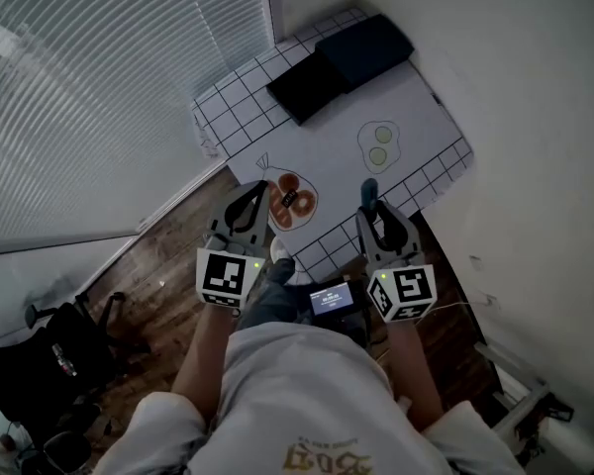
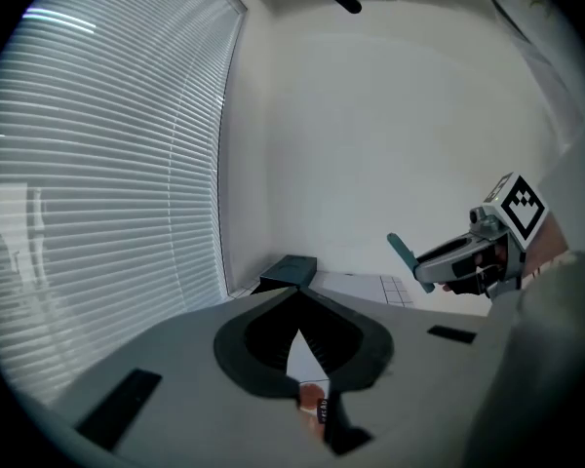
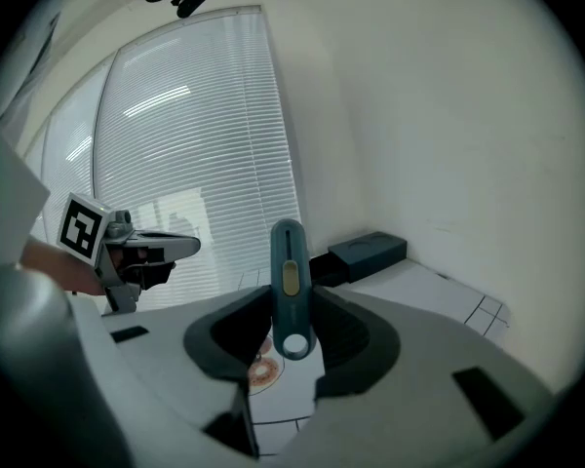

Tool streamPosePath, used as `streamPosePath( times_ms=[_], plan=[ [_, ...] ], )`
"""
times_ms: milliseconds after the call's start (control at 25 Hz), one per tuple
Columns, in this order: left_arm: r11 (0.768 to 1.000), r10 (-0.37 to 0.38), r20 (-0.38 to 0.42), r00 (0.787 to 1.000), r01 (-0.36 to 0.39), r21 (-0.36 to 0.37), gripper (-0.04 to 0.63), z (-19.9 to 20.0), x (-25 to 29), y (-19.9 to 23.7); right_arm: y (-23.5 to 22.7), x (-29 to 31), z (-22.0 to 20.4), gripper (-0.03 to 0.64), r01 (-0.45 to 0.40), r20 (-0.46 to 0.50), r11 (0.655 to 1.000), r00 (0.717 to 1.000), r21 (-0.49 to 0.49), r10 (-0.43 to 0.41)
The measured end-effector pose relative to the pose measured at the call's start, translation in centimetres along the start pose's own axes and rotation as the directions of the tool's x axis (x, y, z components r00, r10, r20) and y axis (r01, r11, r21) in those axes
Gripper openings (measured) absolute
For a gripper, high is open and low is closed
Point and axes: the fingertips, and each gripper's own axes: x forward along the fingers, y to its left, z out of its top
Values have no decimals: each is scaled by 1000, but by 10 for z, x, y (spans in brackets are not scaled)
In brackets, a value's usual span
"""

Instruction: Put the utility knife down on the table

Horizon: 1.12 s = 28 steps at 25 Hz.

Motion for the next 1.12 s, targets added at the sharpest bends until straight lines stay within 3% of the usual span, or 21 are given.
streamPosePath(
  times_ms=[360, 600, 1120],
  plan=[
    [999, -44, -59, 997, 42, -30, 8, -33, 17, 5, -2, 23, -29, 137, 7, -88, 1000, 996, 4, -7],
    [995, -103, -110, 989, 104, 0, 8, -58, 30, -8, -4, 33, -49, 137, 11, -141, 1000, 990, -7, -11],
    [991, -137, -183, 973, 133, -34, 8, -100, 40, -2, 0, 53, -101, 137, 13, -265, 1000, 964, -24, -19]
  ],
)
